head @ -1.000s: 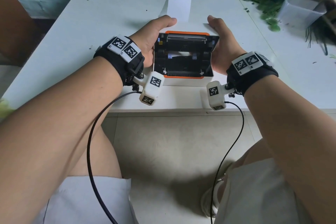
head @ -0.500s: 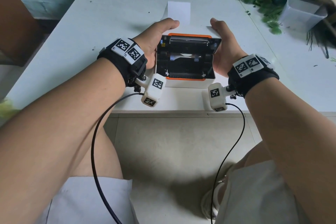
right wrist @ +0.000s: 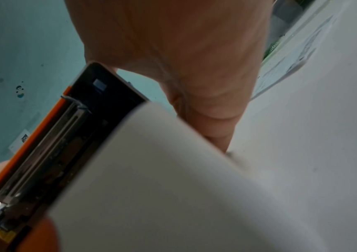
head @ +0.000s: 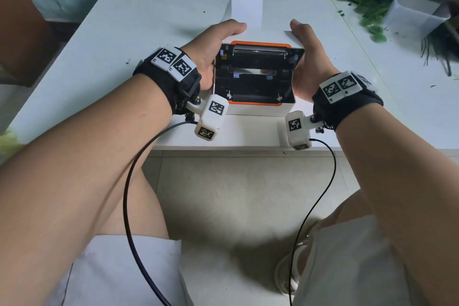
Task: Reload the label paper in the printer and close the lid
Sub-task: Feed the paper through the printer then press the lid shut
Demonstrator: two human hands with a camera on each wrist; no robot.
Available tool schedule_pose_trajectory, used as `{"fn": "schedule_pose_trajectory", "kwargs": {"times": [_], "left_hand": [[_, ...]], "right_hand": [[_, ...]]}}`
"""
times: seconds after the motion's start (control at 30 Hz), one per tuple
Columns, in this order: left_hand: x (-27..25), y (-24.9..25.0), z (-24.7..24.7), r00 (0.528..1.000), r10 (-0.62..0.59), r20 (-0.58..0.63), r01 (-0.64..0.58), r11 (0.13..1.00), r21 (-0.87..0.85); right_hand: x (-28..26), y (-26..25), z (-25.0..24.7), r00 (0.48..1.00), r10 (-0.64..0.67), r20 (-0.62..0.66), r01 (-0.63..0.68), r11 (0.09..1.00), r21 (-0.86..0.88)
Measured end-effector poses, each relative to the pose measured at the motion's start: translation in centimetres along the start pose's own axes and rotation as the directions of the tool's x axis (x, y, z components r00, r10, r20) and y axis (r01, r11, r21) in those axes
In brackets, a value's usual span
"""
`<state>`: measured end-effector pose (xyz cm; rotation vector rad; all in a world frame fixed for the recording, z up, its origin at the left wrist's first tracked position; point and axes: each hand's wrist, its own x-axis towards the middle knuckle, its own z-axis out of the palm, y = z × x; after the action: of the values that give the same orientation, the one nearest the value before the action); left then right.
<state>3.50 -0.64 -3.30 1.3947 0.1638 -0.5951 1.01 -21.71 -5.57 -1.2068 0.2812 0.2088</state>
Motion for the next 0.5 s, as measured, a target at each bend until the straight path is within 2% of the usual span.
{"fn": "schedule_pose_trajectory", "kwargs": {"times": [0.5], "left_hand": [[-0.16, 0.14, -0.03, 1.0, -0.003, -0.012, 0.003, 0.999, 0.035]], "right_hand": [[0.28, 0.19, -0.14, 1.0, 0.011, -0.016, -0.011, 1.0, 0.026]]}}
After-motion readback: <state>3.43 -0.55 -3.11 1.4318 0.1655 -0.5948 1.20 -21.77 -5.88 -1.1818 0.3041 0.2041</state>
